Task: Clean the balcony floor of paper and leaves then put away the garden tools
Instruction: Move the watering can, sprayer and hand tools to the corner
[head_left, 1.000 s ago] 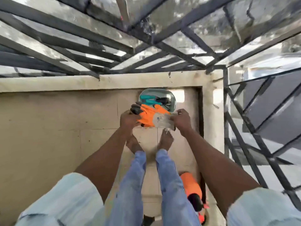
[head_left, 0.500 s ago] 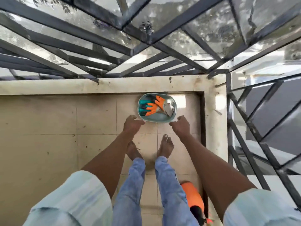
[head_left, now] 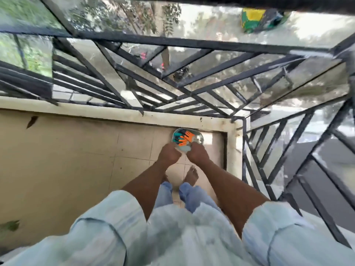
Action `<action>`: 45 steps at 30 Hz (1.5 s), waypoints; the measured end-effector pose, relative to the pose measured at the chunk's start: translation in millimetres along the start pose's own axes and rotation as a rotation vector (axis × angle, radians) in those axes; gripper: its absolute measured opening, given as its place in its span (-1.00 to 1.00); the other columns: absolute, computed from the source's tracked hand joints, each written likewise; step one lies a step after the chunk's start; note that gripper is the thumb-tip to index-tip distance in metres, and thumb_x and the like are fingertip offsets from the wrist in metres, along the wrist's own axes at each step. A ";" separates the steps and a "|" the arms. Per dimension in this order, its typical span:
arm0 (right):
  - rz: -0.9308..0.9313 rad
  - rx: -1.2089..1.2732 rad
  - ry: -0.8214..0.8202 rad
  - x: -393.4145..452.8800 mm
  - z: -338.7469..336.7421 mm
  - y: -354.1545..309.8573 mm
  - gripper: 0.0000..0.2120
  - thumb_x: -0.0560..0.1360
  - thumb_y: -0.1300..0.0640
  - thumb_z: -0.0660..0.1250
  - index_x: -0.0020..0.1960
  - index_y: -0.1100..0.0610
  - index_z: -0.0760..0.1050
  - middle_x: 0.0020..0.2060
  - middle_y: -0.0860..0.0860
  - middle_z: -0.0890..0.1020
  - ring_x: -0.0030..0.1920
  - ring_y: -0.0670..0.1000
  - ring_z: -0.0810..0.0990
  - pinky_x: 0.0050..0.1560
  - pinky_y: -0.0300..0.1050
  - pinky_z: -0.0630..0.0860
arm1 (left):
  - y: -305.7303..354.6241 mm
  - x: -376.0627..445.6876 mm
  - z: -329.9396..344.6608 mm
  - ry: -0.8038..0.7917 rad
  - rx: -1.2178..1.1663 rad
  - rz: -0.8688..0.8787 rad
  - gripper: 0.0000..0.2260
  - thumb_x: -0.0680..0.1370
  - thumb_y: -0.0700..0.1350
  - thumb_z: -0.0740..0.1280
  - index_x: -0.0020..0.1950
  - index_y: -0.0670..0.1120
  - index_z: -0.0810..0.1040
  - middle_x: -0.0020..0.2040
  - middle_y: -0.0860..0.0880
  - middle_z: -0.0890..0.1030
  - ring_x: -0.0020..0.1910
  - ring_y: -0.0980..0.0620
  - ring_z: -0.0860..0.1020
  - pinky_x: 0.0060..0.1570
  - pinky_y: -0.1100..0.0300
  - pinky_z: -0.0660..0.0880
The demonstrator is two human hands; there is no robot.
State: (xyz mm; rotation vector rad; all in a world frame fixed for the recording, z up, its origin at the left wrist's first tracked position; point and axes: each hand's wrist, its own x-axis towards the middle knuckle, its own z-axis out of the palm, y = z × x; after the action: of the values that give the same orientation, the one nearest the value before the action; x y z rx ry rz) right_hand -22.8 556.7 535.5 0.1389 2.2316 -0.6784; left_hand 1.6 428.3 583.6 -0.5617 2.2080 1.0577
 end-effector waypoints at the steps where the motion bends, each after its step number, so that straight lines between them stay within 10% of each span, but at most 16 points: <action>1: -0.018 -0.051 -0.012 0.6 5.3 2.7 -0.69 0.47 0.16 0.27 0.18 0.26 0.47 0.10 0.19 0.59 0.13 0.21 0.56 -0.06 -0.11 0.42 | 1.8 -12.7 -5.5 0.011 -0.006 -0.003 -0.67 0.52 -0.13 0.35 0.20 -0.30 0.55 0.16 -0.29 0.60 0.18 -0.23 0.54 0.12 0.13 0.38; 19: -0.380 -0.605 -0.131 -54.6 40.2 -145.0 -0.71 0.48 0.22 0.19 0.17 0.27 0.46 0.15 0.24 0.56 0.15 0.22 0.54 0.06 -0.04 0.49 | -109.4 -80.5 -86.5 0.224 -0.101 -0.263 -0.63 0.54 -0.09 0.38 0.28 -0.22 0.47 0.32 -0.19 0.49 0.27 -0.14 0.48 0.22 0.06 0.45; 45: -0.826 -0.929 -0.368 -117.2 377.8 -472.7 -0.92 0.48 0.21 0.21 -0.02 0.16 0.41 0.11 0.18 0.56 0.10 0.21 0.56 -0.11 -0.14 0.40 | -490.6 -196.7 -268.3 0.529 -0.508 -0.732 -0.75 0.45 -0.17 0.27 0.08 -0.25 0.53 0.10 -0.21 0.58 0.03 -0.17 0.57 -0.21 0.17 0.40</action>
State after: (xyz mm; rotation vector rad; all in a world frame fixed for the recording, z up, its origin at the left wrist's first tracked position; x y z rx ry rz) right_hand 162.4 -26.0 613.3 -1.2992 1.9625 0.0185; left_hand 345.7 -54.4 586.0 -1.8813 1.8223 1.1190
